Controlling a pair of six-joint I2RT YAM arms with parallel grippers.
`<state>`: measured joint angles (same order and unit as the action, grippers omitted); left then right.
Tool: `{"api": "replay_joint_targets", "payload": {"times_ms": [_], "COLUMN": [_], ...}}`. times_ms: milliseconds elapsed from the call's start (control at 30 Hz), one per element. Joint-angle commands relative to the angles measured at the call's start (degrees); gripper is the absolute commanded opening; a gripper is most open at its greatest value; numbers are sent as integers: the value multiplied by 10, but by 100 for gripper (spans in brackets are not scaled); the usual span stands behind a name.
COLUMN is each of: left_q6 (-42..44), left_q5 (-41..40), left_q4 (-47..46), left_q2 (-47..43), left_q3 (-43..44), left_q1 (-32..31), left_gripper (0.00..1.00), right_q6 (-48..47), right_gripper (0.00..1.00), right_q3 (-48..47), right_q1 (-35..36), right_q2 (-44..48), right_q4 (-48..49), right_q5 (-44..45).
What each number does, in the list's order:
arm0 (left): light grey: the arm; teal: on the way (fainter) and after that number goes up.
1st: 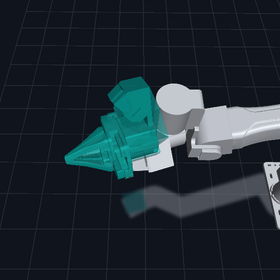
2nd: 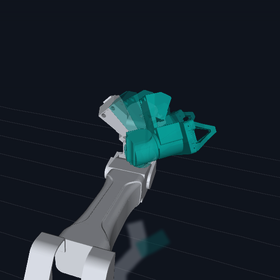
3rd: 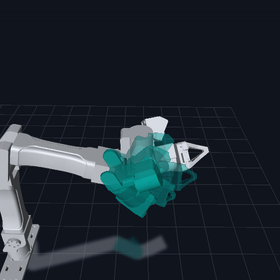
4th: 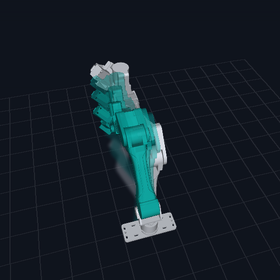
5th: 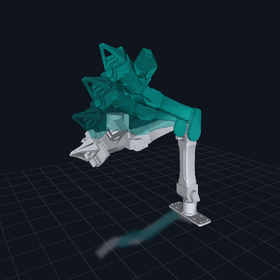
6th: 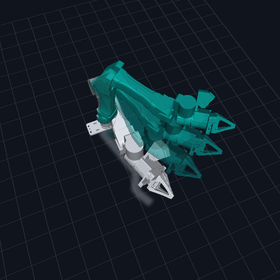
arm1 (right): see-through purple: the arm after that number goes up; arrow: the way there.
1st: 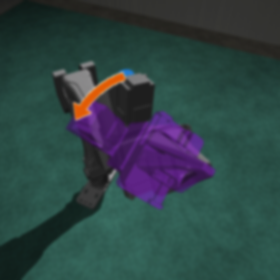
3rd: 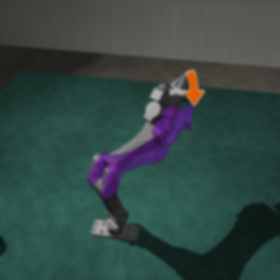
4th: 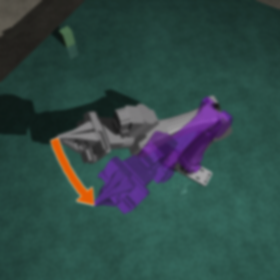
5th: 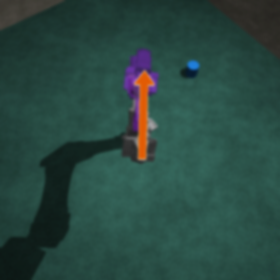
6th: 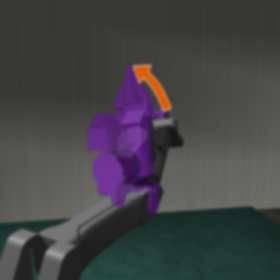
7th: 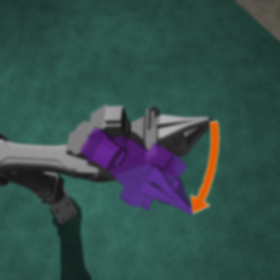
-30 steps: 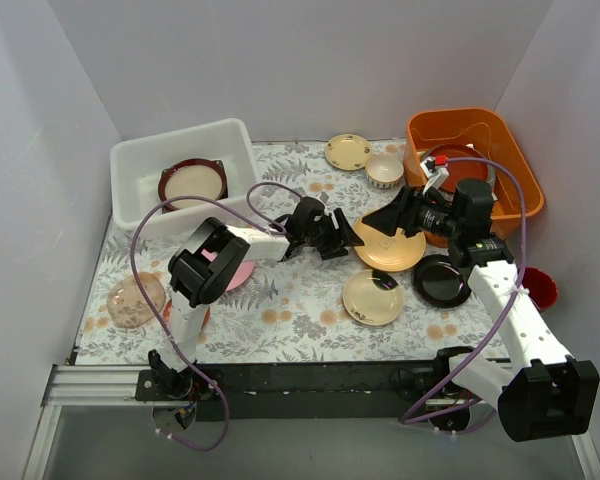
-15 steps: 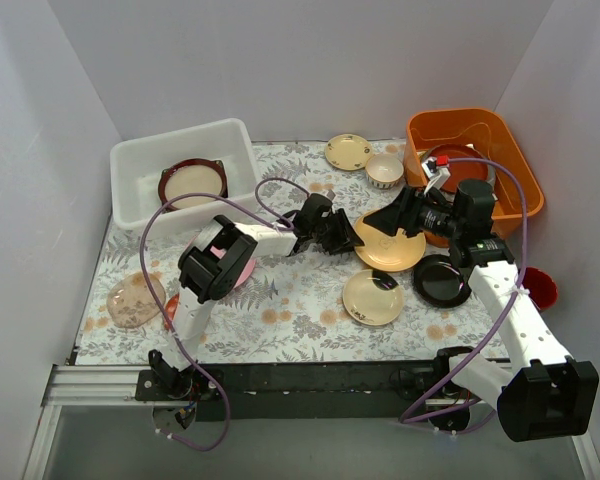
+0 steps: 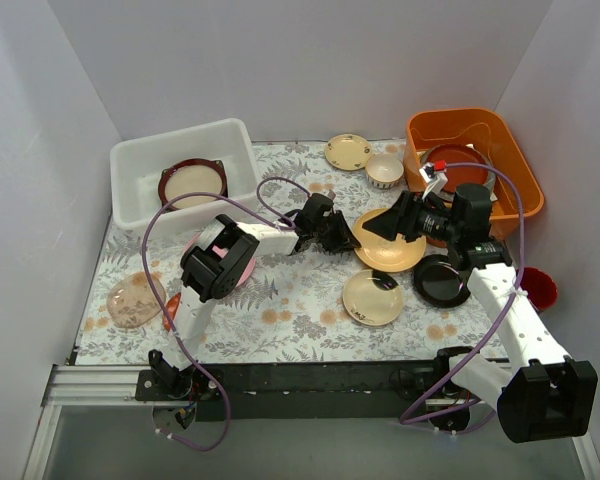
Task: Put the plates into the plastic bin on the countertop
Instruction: Pick up the plate at the center of the board.
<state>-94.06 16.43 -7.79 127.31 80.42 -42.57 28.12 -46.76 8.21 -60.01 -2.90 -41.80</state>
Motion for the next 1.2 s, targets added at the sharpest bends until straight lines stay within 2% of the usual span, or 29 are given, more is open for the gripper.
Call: {"api": "replay_joint_targets", "payload": {"times_ms": [0,67,133,267,467,833,1167], "left_q6": [27,26,20,9,-1,11,35], "left_q5": [-34,-35,-32,-27,-23,-44,-38], "left_q4": [94,95,95,87,86,103,145], "left_q2": [29,26,26,22,13,-67,-98], "left_q3": [-5,-8,-11,-18,-24,-38,15], "left_q1": [-4,-3,-1,4,14,38,52], "left_gripper": [13,11,4,0,0,0,0], "right_q6": [-1,-2,-1,0,0,5,-1], "right_gripper": [84,84,84,84,84,84,86], "right_q3": [2,3,4,6,7,4,-3], "right_q1": [-5,-5,-5,-4,-4,-5,-5], "right_q2": [10,10,11,12,14,15,17], "right_q4": [24,24,24,25,24,39,30], "right_q5": [-14,-15,-15,-17,-17,-21,-21]}}
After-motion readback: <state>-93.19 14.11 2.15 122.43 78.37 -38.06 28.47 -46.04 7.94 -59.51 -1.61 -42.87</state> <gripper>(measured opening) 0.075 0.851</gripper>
